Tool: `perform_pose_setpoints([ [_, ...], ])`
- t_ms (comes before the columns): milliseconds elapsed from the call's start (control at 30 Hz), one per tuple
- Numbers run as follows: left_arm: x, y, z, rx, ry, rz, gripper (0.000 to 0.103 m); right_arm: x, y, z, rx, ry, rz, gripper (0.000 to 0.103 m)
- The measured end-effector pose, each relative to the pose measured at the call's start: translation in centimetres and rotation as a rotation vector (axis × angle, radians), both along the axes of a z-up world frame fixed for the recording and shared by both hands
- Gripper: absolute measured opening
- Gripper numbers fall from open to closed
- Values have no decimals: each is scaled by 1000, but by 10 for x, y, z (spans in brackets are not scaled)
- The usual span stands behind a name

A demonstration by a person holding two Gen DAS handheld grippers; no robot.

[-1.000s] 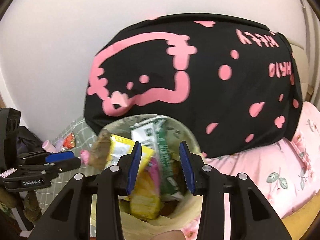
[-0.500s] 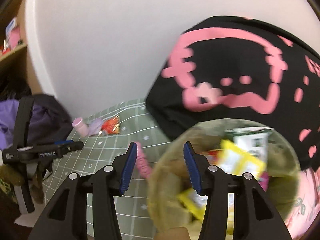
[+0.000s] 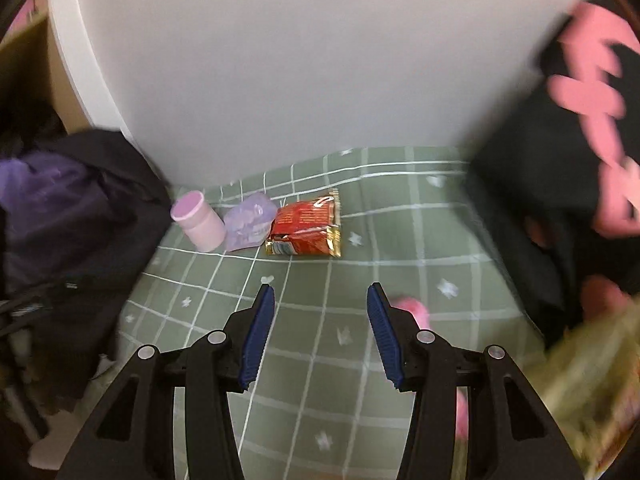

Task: Collect trash
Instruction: 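Move both open tools back over the table toward the remaining wrappers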

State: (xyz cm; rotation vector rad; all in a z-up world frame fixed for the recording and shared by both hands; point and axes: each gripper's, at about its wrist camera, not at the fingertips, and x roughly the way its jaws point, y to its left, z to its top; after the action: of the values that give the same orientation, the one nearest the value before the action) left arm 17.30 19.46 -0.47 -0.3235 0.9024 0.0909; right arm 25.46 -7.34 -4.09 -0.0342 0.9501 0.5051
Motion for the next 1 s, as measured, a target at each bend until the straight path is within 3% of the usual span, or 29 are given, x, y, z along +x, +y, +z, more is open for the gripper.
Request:
perform_pose_setpoints([
  [133, -3, 26, -5, -11, -6, 16, 50, 32, 48, -16, -39, -8, 49, 46],
  [233, -3, 39, -13, -21, 3, 30, 50, 51, 84, -23, -15, -3, 162, 46],
  [333, -5, 43, -21, -30, 23, 29, 50, 79, 126, -38, -57, 4, 243, 46],
  [433, -9, 44, -29, -29, 44, 20, 50, 104, 146, -57, -82, 34, 288, 30],
  [733, -12, 45, -52, -53, 102, 6, 50, 132, 160, -76, -126, -2, 378, 30],
  [767, -12, 45, -53, -54, 108, 7, 50, 131, 160, -76, -129, -8, 383, 28],
  [833, -11, 47, -54, -63, 110, 7, 50, 124, 157, -75, -136, 5, 388, 12],
  [1000, -4, 53, -57, -109, 111, 28, 50, 103, 128, -50, -54, 22, 347, 4],
])
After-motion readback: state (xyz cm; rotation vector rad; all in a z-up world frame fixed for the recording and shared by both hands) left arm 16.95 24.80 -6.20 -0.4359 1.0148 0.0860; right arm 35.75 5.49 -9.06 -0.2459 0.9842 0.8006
